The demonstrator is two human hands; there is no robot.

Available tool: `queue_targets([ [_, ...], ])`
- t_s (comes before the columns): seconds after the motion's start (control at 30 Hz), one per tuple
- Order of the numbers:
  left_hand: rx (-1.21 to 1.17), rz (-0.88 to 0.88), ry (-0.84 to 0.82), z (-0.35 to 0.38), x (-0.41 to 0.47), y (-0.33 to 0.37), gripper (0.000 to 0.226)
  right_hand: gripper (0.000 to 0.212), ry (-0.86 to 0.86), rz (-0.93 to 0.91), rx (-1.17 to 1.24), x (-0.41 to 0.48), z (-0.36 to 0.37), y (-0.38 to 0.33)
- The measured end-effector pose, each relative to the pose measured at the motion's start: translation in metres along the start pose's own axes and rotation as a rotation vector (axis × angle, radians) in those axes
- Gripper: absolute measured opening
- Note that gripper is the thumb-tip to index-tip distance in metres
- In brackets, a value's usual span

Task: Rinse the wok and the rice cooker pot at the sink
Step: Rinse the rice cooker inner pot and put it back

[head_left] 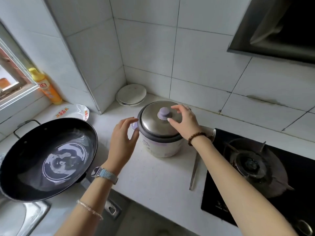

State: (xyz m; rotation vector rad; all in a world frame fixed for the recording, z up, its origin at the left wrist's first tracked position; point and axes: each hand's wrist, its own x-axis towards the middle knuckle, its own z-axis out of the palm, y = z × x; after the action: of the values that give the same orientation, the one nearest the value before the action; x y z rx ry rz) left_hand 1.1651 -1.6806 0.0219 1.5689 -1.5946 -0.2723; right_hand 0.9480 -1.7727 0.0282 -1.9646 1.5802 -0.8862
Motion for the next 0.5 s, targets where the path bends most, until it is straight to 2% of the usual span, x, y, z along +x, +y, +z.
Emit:
queue_targets([
  [0.2,0.023,-0.047,0.008,0.012,0.007,-0.005,0.028,0.04,-0.051,-0.056,-0.093,0.031,0.02,0.001],
  [0.5,0.031,-0.118,0.012,0.011,0.005,-0.017,0.028,0.031,-0.064,-0.079,-0.05,0.043,0.031,0.005],
])
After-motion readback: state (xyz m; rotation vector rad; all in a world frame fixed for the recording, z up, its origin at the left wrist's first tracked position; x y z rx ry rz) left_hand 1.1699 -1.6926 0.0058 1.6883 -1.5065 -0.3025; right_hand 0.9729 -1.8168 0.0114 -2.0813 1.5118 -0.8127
